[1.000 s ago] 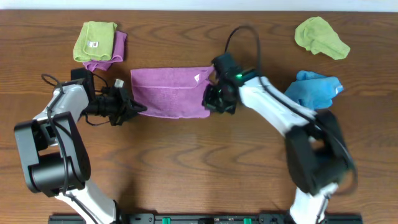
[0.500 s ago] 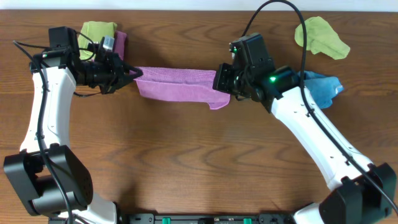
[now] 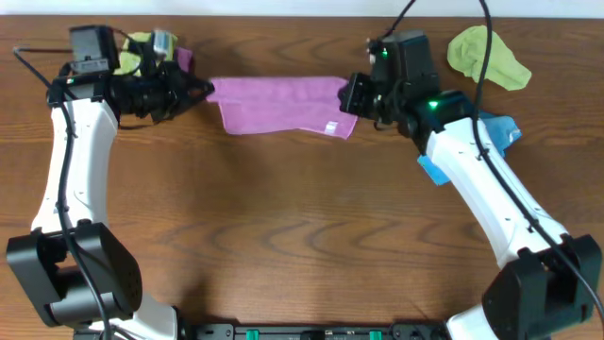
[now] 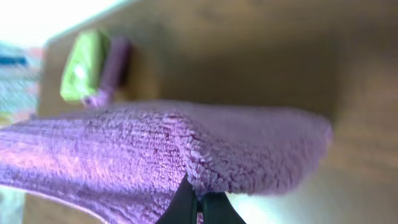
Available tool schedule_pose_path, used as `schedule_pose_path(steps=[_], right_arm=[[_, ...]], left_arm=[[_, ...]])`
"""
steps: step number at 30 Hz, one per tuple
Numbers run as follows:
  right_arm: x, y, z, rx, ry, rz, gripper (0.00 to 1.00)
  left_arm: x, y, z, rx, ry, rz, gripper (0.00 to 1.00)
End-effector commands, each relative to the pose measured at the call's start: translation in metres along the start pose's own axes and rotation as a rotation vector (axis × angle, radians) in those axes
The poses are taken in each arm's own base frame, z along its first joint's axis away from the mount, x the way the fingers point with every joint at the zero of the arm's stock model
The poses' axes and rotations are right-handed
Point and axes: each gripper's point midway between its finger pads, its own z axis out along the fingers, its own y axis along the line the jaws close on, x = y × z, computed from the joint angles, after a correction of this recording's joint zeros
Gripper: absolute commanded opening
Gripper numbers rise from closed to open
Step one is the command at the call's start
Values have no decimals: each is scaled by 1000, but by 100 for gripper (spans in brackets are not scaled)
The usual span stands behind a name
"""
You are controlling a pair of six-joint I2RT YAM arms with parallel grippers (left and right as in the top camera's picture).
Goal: Fold the cloth
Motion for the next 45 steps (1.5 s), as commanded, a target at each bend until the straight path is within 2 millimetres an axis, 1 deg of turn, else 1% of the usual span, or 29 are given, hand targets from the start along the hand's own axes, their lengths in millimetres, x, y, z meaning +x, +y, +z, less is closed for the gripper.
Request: schedule_pose_path(steps=[1,2,3,5,8,10,12,13,14,16,19,24,27,28,29,30,32,33,35,37,38,40,42,45], right_arm=[[13,1,-9,16,64,-58,1],[28,-2,-9,34,119,-49,2],[43,-4,-10,49,176,-45,1],[68,-7,-13,83,262,-46,1],[97,-8,-18,131,362,-50,1],[114,-17,-24,206,410,-41,1],[127,-26,-30,283,446,-36,1],[130,-29,-32,304,454,-37,1],[136,-34,-34,343,465,-31,1],[147,-39,-36,368,484,-33,1],[164,-51,-40,405,494,-15,1],[190,-65,-42,411,495,24,1],[191,-66,-41,412,493,29,1],[190,-65,-40,408,487,28,1],[189,-65,-40,406,485,30,2],[189,-65,-40,407,483,35,1],[189,-64,-40,408,480,42,2],[189,-64,-40,409,479,49,1],[188,-63,-39,402,475,50,1],[187,-60,-37,387,473,54,1],[188,-57,-36,369,476,57,1],[187,-54,-34,357,472,66,1],[186,-51,-33,339,472,67,2],[186,-50,-32,333,469,71,1]], left_arm=[[21,8,-9,-70,68,88,6],[37,18,-12,-123,123,66,6],[59,28,-17,-180,203,52,6],[84,36,-24,-229,297,35,6],[107,48,-31,-290,385,-7,6],[118,58,-31,-314,421,-34,6],[134,68,-27,-311,464,-69,6],[141,72,-25,-309,483,-79,6],[155,81,-21,-307,517,-110,6],[174,95,-15,-305,551,-145,6],[193,108,-10,-305,570,-166,6],[195,106,-9,-293,564,-161,6],[199,108,-6,-290,568,-162,6],[203,108,-3,-265,569,-178,17],[209,107,0,-238,573,-198,32],[215,107,2,-220,578,-215,37],[229,110,7,-183,591,-255,37],[237,112,10,-165,594,-274,40],[249,113,17,-109,586,-306,58],[254,110,22,-55,569,-327,67],[257,111,25,-38,559,-345,75],[262,115,29,-37,548,-373,85],[267,119,33,-44,547,-386,89],[272,122,41,-47,544,-404,89]])
